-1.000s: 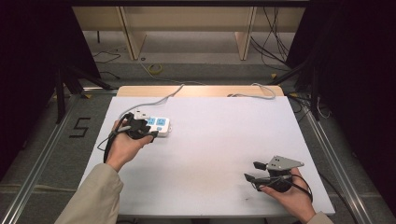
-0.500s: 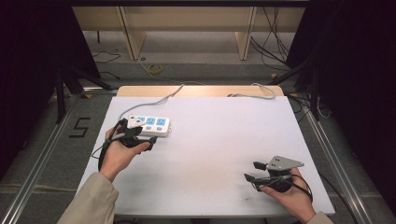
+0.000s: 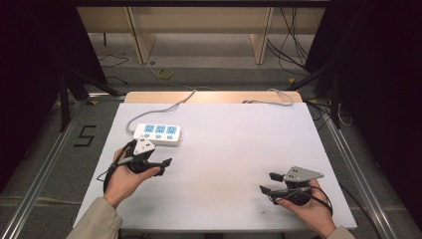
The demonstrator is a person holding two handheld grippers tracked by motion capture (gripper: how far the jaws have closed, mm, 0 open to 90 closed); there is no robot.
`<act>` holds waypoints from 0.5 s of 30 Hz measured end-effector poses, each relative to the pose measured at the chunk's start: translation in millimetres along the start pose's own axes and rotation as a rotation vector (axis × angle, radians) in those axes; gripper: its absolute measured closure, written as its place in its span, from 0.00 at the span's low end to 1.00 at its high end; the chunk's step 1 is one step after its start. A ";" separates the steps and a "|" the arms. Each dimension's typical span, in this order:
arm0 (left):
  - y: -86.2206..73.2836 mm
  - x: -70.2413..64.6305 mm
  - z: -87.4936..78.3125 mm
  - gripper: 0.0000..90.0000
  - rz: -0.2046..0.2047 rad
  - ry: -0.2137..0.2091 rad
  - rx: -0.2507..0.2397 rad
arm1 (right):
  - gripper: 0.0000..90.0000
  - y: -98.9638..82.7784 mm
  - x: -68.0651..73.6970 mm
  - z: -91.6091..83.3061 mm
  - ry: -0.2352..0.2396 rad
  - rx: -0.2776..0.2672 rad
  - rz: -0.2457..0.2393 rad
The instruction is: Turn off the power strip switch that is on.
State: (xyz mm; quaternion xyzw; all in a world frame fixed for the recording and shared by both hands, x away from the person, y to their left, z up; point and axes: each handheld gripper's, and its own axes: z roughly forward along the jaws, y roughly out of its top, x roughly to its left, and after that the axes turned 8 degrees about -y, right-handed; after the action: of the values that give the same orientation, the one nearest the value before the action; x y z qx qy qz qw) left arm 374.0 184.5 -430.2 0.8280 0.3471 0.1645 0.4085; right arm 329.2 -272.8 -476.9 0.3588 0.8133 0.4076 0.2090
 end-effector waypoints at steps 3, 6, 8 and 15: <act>-6.3 -4.8 0.7 0.29 0.011 -0.012 0.012 | 0.44 0.0 0.3 0.1 0.001 0.001 0.002; -12.3 -9.7 1.8 0.28 0.022 -0.021 0.033 | 0.44 0.0 0.4 0.1 0.002 0.001 0.002; -15.7 -12.4 1.7 0.27 0.027 -0.024 0.039 | 0.44 0.0 0.4 0.0 0.002 0.000 0.004; -32.0 -23.7 3.3 0.27 0.033 -0.044 0.028 | 0.43 -0.1 0.5 -0.1 0.003 -0.002 0.005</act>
State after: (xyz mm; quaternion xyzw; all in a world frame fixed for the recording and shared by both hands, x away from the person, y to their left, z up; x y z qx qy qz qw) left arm 345.0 179.5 -457.3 0.8427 0.3266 0.1480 0.4015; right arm 328.8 -272.5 -476.9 0.3599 0.8123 0.4097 0.2070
